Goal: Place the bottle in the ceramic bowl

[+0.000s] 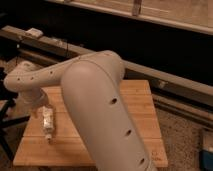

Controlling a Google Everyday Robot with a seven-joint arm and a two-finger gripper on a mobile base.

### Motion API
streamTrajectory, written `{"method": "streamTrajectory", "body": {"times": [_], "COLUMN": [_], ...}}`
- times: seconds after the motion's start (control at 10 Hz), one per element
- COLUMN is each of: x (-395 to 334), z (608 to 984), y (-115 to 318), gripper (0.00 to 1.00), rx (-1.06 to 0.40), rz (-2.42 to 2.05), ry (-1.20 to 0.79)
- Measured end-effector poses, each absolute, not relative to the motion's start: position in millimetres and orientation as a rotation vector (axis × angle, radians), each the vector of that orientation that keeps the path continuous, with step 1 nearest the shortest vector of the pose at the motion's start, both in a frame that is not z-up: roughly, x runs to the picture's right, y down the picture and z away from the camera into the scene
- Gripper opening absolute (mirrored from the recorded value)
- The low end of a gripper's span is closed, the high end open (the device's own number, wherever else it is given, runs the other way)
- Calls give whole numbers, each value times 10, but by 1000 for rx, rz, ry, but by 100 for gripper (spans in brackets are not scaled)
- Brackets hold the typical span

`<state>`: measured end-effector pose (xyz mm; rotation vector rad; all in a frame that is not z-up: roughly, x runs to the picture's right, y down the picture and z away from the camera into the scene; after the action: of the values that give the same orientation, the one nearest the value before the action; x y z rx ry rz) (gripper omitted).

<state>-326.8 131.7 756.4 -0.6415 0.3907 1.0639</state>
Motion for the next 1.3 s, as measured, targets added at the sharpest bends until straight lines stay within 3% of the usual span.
{"method": "streamTrajectory", "body": {"times": [1.3], "x": [-3497], "z": [8182], "y": [1640], "gripper": [65], "rx": [-692], "rz": [1040], "ry": [420]}}
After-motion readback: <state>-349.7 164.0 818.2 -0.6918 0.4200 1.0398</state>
